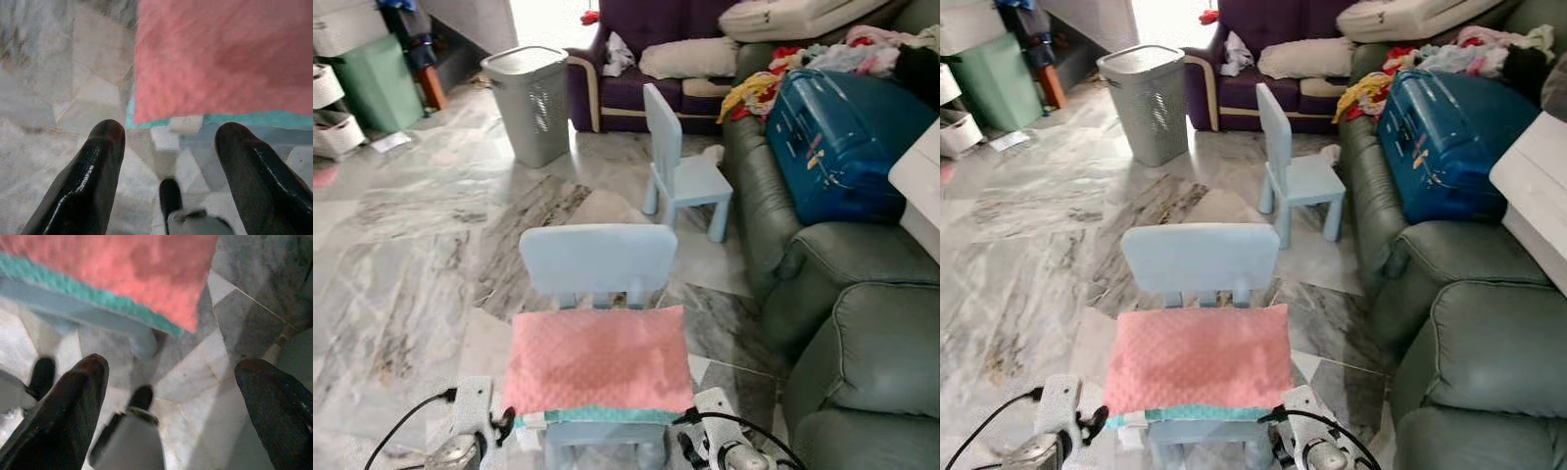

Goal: Move the pillow to the sofa

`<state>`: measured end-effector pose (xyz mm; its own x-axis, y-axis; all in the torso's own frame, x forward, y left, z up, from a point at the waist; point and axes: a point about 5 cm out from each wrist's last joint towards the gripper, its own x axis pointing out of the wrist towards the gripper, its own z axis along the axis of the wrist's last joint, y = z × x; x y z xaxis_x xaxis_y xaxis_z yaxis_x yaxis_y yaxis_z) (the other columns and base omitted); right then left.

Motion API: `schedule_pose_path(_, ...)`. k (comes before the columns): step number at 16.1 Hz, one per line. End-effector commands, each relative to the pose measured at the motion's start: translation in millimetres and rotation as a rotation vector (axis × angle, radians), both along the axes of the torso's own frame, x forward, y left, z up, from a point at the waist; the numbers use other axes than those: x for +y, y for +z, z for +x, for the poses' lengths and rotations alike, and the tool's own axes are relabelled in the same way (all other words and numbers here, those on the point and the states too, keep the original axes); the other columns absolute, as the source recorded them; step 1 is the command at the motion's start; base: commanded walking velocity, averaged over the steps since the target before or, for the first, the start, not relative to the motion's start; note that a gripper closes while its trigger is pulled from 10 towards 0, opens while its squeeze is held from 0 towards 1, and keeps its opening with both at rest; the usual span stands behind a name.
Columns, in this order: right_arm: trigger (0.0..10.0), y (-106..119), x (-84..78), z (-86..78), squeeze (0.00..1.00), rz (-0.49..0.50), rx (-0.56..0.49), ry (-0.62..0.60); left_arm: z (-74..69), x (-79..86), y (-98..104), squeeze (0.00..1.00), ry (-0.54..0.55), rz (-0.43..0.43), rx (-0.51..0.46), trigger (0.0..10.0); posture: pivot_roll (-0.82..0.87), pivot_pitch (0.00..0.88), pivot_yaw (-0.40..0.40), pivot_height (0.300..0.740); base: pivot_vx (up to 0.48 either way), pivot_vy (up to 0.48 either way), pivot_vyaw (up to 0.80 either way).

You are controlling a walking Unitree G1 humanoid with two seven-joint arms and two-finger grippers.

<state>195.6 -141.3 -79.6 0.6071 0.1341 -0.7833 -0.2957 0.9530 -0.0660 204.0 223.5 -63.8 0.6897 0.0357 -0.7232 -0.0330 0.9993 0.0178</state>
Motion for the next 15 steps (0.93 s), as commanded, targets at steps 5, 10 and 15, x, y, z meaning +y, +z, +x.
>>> schedule_pose_path(5,10.0,67.1,-44.4,66.9,0.00,0.255,-0.425,-0.166,29.6,4.4,43.7,0.00,-0.097,-0.051,-0.351,10.0,-0.05,0.025,-0.006,0.740,0.000,0.000,0.00)
schedule_pose_path(10,10.0,111.8,-53.4,54.9,0.00,0.279,-0.593,-0.178,18.6,-18.0,107.9,0.00,-0.242,-0.061,-0.627,10.0,-0.06,0.025,-0.015,0.740,0.000,0.000,0.00)
schedule_pose_path(15,10.0,122.6,-76.1,34.5,0.00,0.242,-0.657,-0.263,-3.0,-23.7,108.6,0.00,-0.163,-0.021,-0.653,10.0,-0.09,0.000,0.003,0.740,0.000,0.000,0.00)
